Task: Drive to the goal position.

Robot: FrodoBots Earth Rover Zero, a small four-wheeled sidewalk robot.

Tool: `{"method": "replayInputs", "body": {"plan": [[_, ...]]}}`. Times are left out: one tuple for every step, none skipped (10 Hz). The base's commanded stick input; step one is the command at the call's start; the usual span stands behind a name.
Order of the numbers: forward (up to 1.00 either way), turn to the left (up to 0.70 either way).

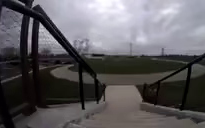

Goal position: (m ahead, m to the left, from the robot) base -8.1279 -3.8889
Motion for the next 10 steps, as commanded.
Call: {"method": "replayInputs", "body": {"plan": [[-1.0,0.0],[-1.0,0.0],[-1.0,0.0],[-1.0,-0.1],[-1.0,-0.27],[-1.0,-0.27],[-1.0,-0.27],[-1.0,-0.27],[-1.0,-0.27],[-1.0,-0.27]]}}
